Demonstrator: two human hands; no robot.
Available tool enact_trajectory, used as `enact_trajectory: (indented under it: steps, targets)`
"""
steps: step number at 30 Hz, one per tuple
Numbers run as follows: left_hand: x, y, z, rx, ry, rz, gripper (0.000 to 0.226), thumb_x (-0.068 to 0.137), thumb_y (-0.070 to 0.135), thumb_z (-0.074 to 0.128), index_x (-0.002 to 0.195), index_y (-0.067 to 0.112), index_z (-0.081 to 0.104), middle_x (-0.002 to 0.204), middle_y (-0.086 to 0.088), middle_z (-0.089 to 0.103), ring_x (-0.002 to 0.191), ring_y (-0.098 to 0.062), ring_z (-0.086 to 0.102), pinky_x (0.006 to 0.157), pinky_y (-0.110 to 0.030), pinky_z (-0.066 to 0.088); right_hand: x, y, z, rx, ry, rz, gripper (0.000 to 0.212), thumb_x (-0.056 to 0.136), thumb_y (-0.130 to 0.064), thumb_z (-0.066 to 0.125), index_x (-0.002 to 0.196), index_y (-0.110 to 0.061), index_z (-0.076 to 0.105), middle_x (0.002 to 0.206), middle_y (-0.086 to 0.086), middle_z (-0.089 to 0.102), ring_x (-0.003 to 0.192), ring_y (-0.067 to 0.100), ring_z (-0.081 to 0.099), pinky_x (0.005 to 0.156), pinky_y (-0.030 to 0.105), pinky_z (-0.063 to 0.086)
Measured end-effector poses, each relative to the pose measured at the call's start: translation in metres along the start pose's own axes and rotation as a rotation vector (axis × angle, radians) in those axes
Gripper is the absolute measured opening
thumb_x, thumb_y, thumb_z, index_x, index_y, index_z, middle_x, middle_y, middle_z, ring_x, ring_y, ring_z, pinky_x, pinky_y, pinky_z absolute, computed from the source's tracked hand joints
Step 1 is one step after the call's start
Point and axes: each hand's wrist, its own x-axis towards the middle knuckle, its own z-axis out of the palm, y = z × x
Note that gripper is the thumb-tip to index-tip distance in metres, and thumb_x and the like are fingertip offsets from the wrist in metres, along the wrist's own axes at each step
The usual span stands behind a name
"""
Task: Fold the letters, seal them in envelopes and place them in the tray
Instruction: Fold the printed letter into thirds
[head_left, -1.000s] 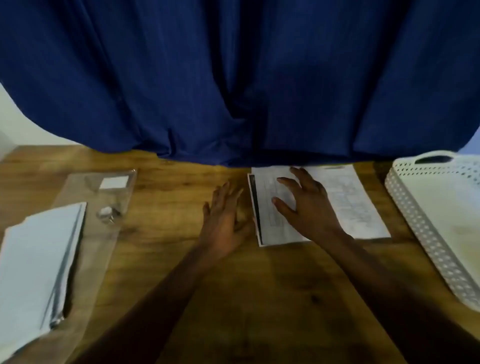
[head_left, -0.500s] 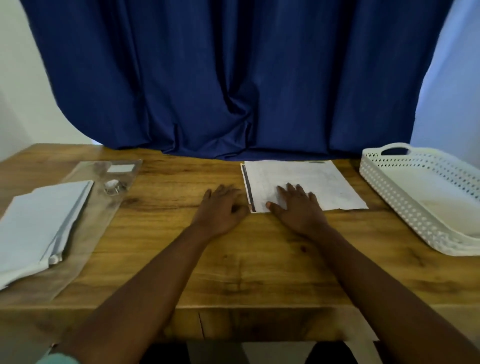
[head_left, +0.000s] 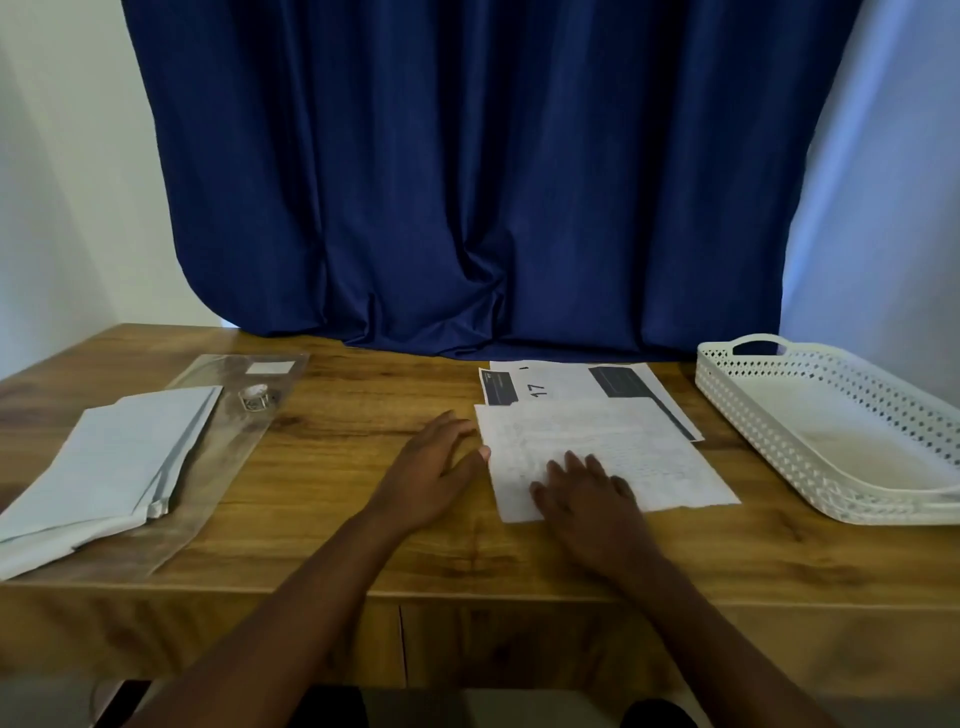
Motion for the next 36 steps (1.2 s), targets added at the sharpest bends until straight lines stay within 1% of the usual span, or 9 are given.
enact_trajectory:
  steps: [4, 7, 10, 15, 19, 21, 25, 30, 36]
  targets:
    - [-0.032, 0.005, -0.002, 0.185, -0.072, 0.090, 0.067, 0.099, 0.065, 0.042, 0.157, 0.033, 0.034, 0.171, 0.004, 0.017, 0.158, -0.016, 0.012, 0.127, -0.051, 0.013, -0.047, -0.035, 0.000, 0.083, -0.016, -0.071, 0.061, 0.101, -0.061, 0.024, 0.153, -0.032, 0.036, 0.165, -0.003, 0.026, 0.153, 0.022, 0.016, 0.122, 0.048, 0.013]
    - [-0.051, 0.003, -0.012, 0.332, -0.149, 0.074, 0.065, 0.099, 0.066, 0.040, 0.157, 0.038, 0.032, 0.170, 0.006, 0.020, 0.158, -0.017, 0.011, 0.127, -0.054, 0.005, -0.062, -0.052, -0.004, 0.127, 0.039, -0.129, 0.057, 0.098, -0.059, 0.029, 0.145, -0.031, 0.049, 0.154, -0.006, 0.046, 0.140, 0.017, 0.038, 0.113, 0.043, 0.030]
    - [-0.063, 0.002, -0.030, 0.325, -0.234, 0.012, 0.062, 0.100, 0.063, 0.042, 0.157, 0.039, 0.033, 0.170, 0.008, 0.021, 0.158, -0.013, 0.011, 0.127, -0.056, 0.002, -0.057, -0.061, -0.008, 0.175, 0.137, -0.125, 0.050, 0.099, -0.055, 0.042, 0.141, -0.030, 0.054, 0.147, -0.008, 0.054, 0.134, 0.014, 0.046, 0.111, 0.038, 0.033]
    - [-0.071, -0.003, -0.057, 0.386, -0.281, -0.068, 0.059, 0.104, 0.047, 0.048, 0.159, 0.035, 0.030, 0.172, 0.003, 0.012, 0.159, -0.021, 0.001, 0.125, -0.057, 0.000, -0.034, -0.081, -0.001, 0.151, 0.169, -0.138, 0.051, 0.104, -0.048, 0.040, 0.148, -0.025, 0.047, 0.158, -0.001, 0.042, 0.149, 0.021, 0.030, 0.122, 0.046, 0.024]
    - [-0.062, 0.015, -0.048, 0.338, -0.164, 0.027, 0.053, 0.107, 0.035, 0.042, 0.159, 0.028, 0.032, 0.172, 0.000, 0.012, 0.159, -0.025, 0.003, 0.125, -0.058, 0.005, -0.019, -0.097, 0.011, 0.183, 0.185, -0.166, 0.050, 0.105, -0.036, 0.039, 0.152, -0.019, 0.041, 0.160, 0.004, 0.039, 0.150, 0.024, 0.028, 0.122, 0.046, 0.023]
    - [-0.057, 0.023, -0.036, 0.339, -0.179, 0.057, 0.054, 0.108, 0.031, 0.037, 0.161, 0.027, 0.026, 0.172, 0.001, 0.012, 0.159, -0.023, 0.004, 0.126, -0.056, 0.007, -0.012, -0.097, 0.015, 0.202, 0.153, -0.163, 0.052, 0.105, -0.031, 0.039, 0.155, -0.018, 0.034, 0.162, 0.005, 0.035, 0.152, 0.025, 0.025, 0.123, 0.048, 0.021]
    - [-0.055, 0.014, -0.017, 0.479, -0.302, 0.012, 0.061, 0.109, 0.049, 0.023, 0.164, 0.029, 0.008, 0.173, 0.005, -0.001, 0.159, -0.015, -0.005, 0.128, -0.049, -0.001, -0.006, -0.069, 0.023, -0.013, 0.020, -0.173, 0.057, 0.107, -0.044, 0.027, 0.159, -0.023, 0.022, 0.168, 0.004, 0.020, 0.155, 0.024, 0.012, 0.124, 0.049, 0.010]
    - [-0.053, 0.005, -0.014, 0.497, -0.297, -0.022, 0.077, 0.100, 0.069, 0.012, 0.164, 0.027, 0.000, 0.173, 0.002, -0.006, 0.158, -0.013, -0.007, 0.129, -0.046, -0.001, -0.008, -0.002, 0.007, -0.130, -0.038, -0.075, 0.080, 0.093, -0.076, 0.010, 0.160, -0.032, 0.010, 0.170, 0.004, 0.005, 0.156, 0.027, 0.002, 0.124, 0.054, 0.007]
    - [-0.053, 0.008, -0.015, 0.547, -0.318, -0.023, 0.077, 0.101, 0.069, 0.016, 0.165, 0.027, 0.003, 0.173, 0.002, -0.005, 0.158, -0.013, -0.008, 0.129, -0.047, 0.000, -0.016, 0.040, -0.008, -0.132, -0.037, 0.067, 0.079, 0.096, -0.072, 0.015, 0.161, -0.028, 0.006, 0.170, 0.006, 0.003, 0.156, 0.027, 0.000, 0.125, 0.051, 0.005]
